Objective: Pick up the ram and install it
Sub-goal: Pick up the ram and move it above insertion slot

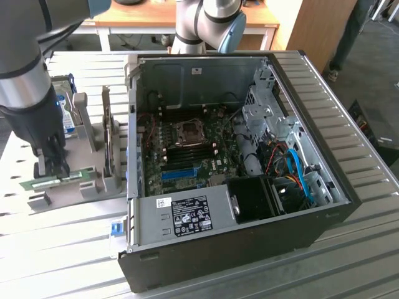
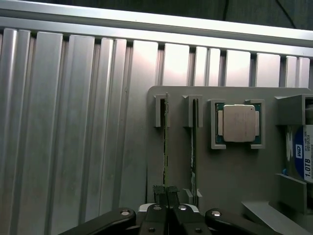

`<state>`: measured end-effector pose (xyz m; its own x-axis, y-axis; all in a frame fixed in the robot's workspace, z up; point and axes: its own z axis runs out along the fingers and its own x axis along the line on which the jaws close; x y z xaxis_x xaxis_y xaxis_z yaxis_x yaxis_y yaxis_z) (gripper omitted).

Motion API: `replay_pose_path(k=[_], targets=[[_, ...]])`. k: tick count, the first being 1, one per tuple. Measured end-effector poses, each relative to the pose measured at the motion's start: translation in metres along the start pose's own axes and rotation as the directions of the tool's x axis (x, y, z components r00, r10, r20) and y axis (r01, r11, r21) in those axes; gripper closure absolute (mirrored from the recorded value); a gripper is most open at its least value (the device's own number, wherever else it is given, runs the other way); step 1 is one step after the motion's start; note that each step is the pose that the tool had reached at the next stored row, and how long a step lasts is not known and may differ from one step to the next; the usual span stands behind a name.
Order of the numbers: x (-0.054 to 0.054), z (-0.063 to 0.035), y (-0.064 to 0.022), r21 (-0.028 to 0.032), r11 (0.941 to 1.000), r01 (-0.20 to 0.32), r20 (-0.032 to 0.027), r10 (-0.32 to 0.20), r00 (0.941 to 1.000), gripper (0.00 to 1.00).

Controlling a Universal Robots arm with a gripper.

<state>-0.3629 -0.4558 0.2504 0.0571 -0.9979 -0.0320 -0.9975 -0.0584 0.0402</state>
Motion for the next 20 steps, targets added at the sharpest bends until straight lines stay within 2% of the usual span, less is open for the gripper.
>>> replay_pose_path(k=[20], targets=[[-0.002, -0.0498, 0.002, -0.0001, 1.0, 0.0, 0.0, 0.0, 1.0, 0.89]])
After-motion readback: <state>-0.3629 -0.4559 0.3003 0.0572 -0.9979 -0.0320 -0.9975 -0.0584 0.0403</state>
